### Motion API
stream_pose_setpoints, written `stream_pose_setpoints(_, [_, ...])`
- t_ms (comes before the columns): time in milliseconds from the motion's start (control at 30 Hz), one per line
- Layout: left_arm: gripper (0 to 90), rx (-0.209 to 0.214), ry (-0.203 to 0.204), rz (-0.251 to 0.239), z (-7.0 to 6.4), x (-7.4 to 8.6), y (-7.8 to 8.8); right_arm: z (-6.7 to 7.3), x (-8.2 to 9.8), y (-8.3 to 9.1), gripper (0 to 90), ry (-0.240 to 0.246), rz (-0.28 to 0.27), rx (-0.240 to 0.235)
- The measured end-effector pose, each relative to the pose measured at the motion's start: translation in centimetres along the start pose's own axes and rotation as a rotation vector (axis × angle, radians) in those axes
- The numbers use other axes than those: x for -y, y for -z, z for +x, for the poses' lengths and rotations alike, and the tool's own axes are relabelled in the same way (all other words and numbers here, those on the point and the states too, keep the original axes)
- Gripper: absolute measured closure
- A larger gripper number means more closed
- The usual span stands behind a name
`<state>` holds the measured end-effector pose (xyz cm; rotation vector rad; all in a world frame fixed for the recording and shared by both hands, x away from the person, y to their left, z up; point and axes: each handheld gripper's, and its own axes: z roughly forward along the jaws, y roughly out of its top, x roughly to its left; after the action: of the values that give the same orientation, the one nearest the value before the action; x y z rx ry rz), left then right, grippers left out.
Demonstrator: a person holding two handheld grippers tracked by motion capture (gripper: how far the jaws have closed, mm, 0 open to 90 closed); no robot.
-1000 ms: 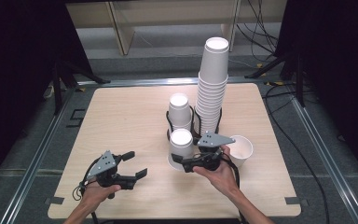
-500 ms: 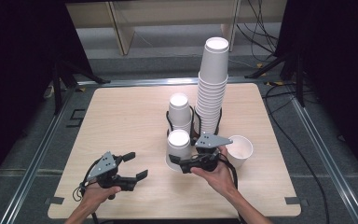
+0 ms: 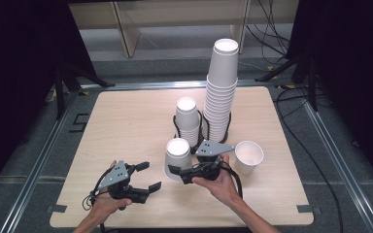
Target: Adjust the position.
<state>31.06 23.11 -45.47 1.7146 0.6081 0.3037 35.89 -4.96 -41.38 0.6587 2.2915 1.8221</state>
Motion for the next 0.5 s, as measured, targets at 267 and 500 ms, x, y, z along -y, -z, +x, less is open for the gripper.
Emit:
stream_pose_setpoints(267, [14.6,0.026,0.013,0.000,-0.1,0.0,-0.3,0.6,0.0,-0.8,19.0,0.023,0.018,-0.017])
stream_pose_setpoints(500, [14.6,0.043,0.022,0.015,-0.5,-0.1,-0.4,1.4,0.1,-2.0,19.0,0.018,0.013,-0.076])
